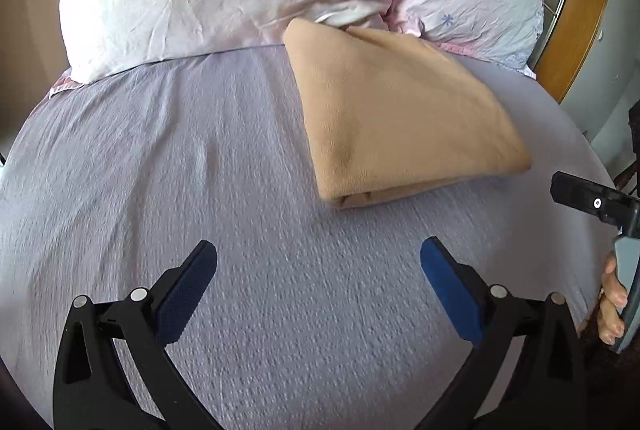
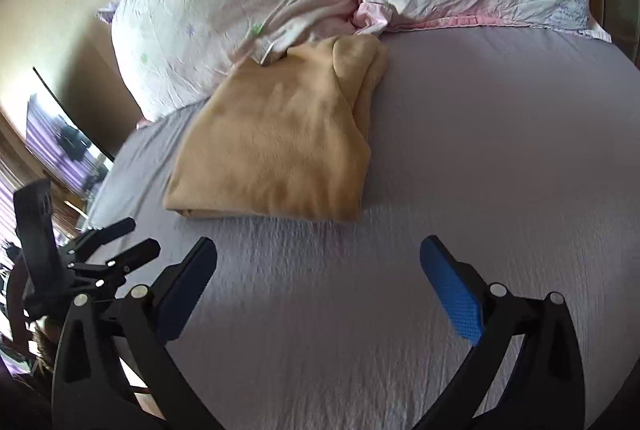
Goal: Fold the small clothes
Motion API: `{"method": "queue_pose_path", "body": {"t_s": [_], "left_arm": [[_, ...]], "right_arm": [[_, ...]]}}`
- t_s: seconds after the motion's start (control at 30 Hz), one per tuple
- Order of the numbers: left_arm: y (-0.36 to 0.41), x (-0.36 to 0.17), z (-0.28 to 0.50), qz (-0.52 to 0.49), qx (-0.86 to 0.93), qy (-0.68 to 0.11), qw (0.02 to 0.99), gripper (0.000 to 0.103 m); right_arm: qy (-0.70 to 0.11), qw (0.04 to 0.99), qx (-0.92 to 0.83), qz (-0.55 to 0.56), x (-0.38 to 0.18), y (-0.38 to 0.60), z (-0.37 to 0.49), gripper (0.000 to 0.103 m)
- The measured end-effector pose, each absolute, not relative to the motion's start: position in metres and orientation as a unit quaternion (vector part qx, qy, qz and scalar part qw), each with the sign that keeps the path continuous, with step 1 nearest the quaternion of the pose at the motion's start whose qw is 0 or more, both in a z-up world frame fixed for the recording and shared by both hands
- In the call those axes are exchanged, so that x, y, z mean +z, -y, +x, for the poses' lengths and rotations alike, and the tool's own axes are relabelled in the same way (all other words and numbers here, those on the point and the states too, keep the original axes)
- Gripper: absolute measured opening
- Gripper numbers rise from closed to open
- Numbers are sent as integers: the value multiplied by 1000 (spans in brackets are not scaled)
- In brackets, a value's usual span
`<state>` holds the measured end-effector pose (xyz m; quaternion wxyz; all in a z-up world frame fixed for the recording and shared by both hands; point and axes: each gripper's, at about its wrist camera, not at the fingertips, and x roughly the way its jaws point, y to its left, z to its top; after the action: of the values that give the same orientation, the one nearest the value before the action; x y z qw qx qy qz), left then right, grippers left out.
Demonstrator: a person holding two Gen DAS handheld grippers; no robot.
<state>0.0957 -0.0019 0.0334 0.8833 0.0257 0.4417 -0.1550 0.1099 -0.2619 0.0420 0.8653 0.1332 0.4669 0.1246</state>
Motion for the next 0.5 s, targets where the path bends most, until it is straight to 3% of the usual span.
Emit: {"method": "queue_pose_path", "body": {"t_s": [0.5], "left_arm": [[13,15,108,71,-113,-461,877,102]], "right_arm": [[-492,868,63,18,5,222,98,101]]}}
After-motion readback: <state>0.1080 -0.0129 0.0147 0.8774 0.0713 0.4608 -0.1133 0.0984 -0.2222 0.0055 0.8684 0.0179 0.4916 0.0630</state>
